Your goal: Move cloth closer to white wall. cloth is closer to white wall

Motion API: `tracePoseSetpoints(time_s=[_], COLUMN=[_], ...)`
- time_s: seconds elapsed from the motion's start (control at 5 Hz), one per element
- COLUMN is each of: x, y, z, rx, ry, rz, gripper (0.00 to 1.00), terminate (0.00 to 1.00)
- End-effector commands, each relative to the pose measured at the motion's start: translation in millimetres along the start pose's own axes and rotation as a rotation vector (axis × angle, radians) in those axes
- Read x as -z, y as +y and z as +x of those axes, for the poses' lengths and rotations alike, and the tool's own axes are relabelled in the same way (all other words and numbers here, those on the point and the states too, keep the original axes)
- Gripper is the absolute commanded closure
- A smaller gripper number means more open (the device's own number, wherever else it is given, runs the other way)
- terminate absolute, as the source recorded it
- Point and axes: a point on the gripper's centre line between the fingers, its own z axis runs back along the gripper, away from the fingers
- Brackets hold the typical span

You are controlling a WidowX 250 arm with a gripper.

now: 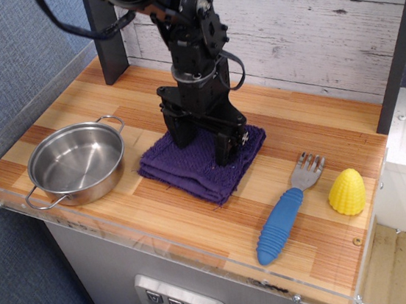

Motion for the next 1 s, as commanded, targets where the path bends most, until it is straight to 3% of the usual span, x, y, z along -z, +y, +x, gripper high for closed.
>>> tracePoseSetpoints(time_s=[0.0,0.4,0.6,0.8], x=[10.5,11.7,7.5,-14.0], y=[0.7,7.3,9.6,10.4], z=[25.7,59.1,60.2,56.3], rx=[-0.036,-0.068,-0.073,-0.079], ry=[0.044,0.039,0.043,0.032], rz=[0.017,0.008,0.015,-0.006], gripper=[0.00,0.00,0.00,0.00], terminate=[0.00,0.00,0.00,0.00])
